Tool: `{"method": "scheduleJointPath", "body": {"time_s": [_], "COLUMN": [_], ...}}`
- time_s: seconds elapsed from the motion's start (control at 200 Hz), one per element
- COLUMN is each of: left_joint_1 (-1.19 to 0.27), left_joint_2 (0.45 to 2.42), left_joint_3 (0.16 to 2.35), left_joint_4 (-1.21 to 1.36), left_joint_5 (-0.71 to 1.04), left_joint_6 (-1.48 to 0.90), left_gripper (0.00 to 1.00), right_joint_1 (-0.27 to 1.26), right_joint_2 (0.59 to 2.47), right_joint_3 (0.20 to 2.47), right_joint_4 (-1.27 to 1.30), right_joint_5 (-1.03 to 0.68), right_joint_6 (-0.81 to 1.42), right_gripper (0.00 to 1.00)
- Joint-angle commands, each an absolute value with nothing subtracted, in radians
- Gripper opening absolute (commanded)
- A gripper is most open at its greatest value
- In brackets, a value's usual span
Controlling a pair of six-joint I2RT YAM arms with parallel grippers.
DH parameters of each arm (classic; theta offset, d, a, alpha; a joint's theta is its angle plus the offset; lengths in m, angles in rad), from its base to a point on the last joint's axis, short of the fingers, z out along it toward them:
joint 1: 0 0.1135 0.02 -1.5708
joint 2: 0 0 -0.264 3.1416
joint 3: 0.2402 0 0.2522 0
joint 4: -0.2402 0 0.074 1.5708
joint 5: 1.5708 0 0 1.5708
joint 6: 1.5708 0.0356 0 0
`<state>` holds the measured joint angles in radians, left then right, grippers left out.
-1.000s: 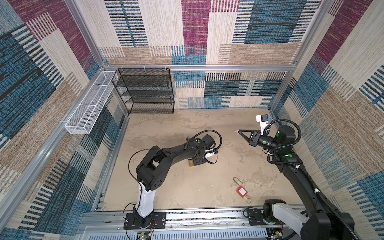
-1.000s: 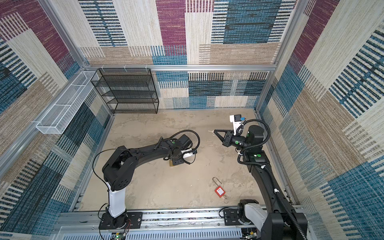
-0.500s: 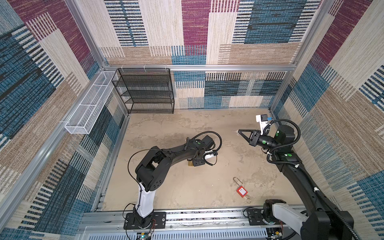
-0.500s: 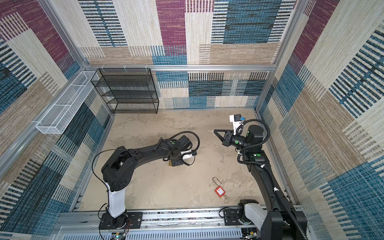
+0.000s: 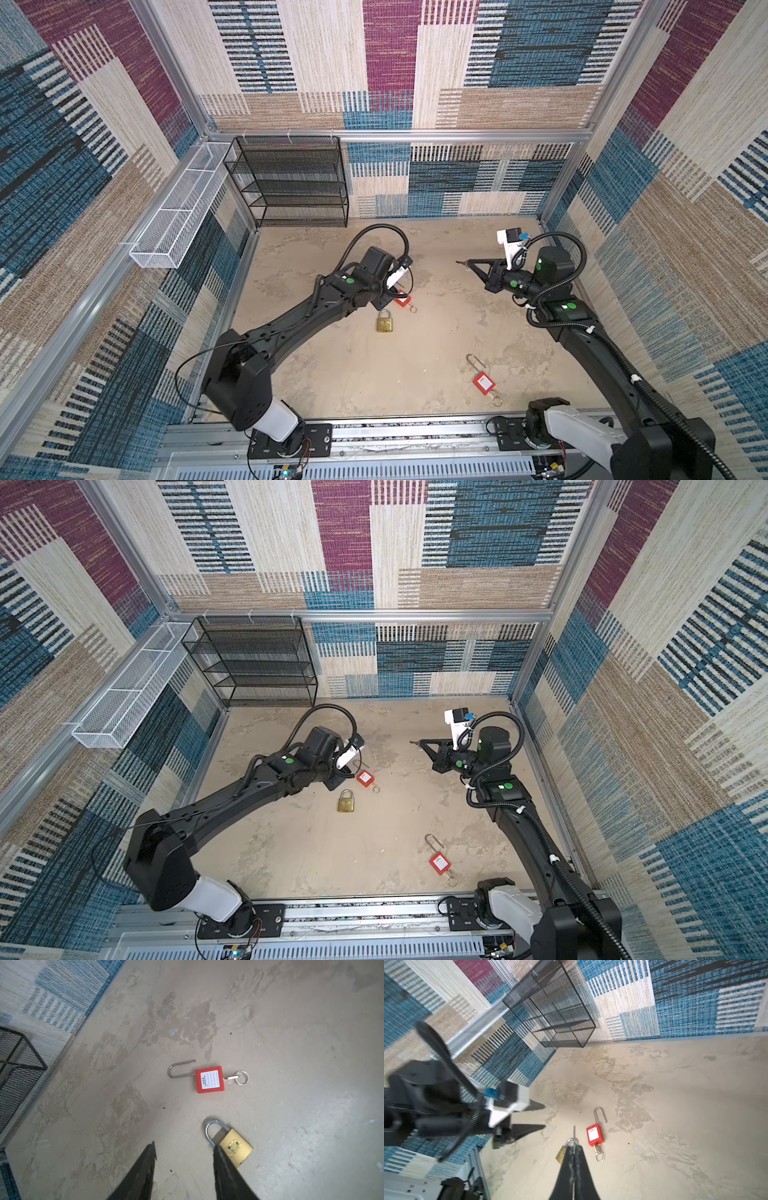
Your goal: Lock with the key
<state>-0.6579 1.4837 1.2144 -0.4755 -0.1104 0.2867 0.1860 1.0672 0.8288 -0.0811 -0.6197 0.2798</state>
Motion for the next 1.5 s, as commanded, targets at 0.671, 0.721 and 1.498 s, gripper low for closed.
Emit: {"method": "scheduleJointPath", "body": {"time_s": [0.671,0.721,1.498], "left_joint_1": [-0.393,-0.391,-0.376], "left_joint_2": [1.072,1.070,0.938], "left_joint_3": [0.987,0.981,0.823], "left_joint_4": [-0.679,-0.680,-0.627], "left_joint_5": [0.090,0.094,0.144], "left_joint_6": [-0.199,-0.199,-0.256], "left_gripper": [0.50,0.51,0.51], "right_joint_1": [1.092,1.094,1.092], "right_joint_2": [1.369,1.392,1.798], "right_joint_3": [0.406,0.396,0.453], "right_joint_4": [0.711,0.759,1.052], "right_joint_5": [0.464,0.453,0.575], "right_joint_6": [-0.344,-0.345,-0.354], "right_gripper": [0.00,0.00,0.00]}}
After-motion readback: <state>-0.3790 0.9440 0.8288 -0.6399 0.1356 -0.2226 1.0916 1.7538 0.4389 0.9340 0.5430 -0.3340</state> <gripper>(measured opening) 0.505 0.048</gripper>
